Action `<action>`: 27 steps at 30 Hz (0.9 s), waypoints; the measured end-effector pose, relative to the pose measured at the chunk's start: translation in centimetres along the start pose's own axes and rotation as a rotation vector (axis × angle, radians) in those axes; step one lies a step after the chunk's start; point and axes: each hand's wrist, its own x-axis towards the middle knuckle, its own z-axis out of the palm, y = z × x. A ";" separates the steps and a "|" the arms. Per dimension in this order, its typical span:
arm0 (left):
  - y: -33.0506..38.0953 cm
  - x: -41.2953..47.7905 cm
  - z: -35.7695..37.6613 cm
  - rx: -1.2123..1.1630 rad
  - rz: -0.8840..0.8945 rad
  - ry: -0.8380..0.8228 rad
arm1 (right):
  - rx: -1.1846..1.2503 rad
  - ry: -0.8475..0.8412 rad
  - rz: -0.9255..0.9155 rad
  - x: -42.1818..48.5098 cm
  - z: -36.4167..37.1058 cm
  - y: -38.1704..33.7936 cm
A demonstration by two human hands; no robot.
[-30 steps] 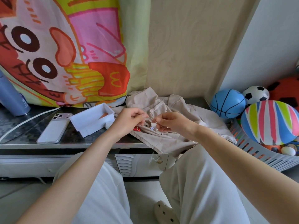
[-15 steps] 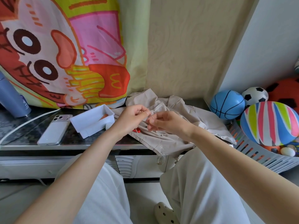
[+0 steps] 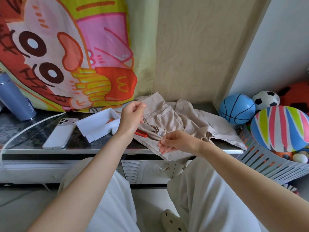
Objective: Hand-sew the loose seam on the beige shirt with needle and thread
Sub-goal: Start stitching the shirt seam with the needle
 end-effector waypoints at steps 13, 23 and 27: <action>-4.3 -4.7 1.7 0.082 -0.012 0.032 | 0.492 0.152 -0.109 -0.5 -0.1 -1.8; -6.1 -7.4 2.8 -0.070 -0.162 -0.459 | 0.529 0.313 -0.124 -0.2 -0.5 -1.4; -6.3 -7.6 2.3 -0.039 -0.118 -0.465 | 0.512 0.353 -0.108 0.1 -0.9 -1.0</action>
